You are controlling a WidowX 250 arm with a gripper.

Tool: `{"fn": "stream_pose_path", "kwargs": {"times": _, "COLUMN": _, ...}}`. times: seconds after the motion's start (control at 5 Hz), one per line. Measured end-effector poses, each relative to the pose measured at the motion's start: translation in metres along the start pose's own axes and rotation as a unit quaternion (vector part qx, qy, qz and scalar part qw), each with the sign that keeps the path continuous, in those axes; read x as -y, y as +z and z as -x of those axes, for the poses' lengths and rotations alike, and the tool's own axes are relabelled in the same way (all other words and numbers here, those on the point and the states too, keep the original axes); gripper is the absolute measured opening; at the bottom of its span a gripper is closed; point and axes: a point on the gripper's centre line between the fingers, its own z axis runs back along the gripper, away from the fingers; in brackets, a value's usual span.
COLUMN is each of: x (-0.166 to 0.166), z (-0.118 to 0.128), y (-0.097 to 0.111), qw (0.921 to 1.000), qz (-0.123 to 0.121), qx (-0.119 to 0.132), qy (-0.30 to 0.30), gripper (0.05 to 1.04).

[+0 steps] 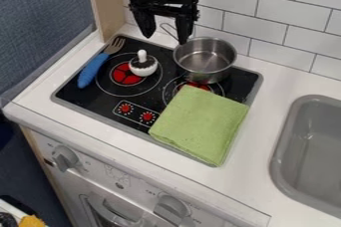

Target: Move the silver pot on top of the green cloth

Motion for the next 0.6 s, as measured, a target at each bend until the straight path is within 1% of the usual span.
{"fn": "stream_pose_path", "kwargs": {"times": 0.2, "x": 0.002, "z": 0.004, "y": -0.011, "qw": 0.9998, "qz": 0.008, "qx": -0.016, "qy": 0.0, "gripper": 1.0}}
{"fn": "stream_pose_path", "kwargs": {"times": 0.4, "x": 0.004, "z": 0.008, "y": -0.021, "qw": 0.9959, "qz": 0.081, "qx": -0.026, "qy": -0.03, "gripper": 1.0}}
{"fn": "stream_pose_path", "kwargs": {"times": 0.6, "x": 0.015, "z": 0.005, "y": -0.016, "qw": 0.9938, "qz": 0.092, "qx": -0.041, "qy": -0.047, "gripper": 1.0}}
